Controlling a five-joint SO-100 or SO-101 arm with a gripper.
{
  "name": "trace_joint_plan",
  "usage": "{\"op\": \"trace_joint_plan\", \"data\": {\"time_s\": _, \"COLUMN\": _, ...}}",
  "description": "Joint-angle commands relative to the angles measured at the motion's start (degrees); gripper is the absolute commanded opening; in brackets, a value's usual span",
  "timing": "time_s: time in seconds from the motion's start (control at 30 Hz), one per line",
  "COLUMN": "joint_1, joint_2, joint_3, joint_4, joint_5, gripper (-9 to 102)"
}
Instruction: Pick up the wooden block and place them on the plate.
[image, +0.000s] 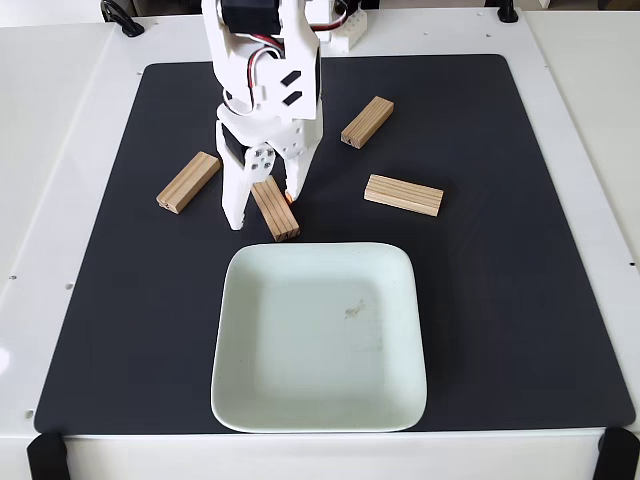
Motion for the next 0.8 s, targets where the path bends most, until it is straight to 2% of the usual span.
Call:
{"op": "trace_joint_plan", "data": {"time_s": 0.0, "joint_1": 0.2, "joint_2": 0.3, "joint_3": -1.9, "joint_4": -0.2, "joint_5": 0.4, "gripper": 25}}
{"op": "trace_joint_plan", "data": {"time_s": 0.23, "joint_1": 0.2, "joint_2": 0.1, "joint_3": -1.3, "joint_4": -0.1, "joint_5": 0.4, "gripper": -1}}
{"op": "trace_joint_plan", "data": {"time_s": 0.5, "joint_1": 0.2, "joint_2": 2.3, "joint_3": 1.1, "joint_4": 0.7, "joint_5": -0.4, "gripper": 0}}
{"op": "trace_joint_plan", "data": {"time_s": 0.63, "joint_1": 0.1, "joint_2": 12.0, "joint_3": 10.0, "joint_4": -0.1, "joint_5": -1.7, "gripper": 0}}
{"op": "trace_joint_plan", "data": {"time_s": 0.77, "joint_1": -1.6, "joint_2": 24.2, "joint_3": 20.3, "joint_4": -0.1, "joint_5": -9.4, "gripper": 0}}
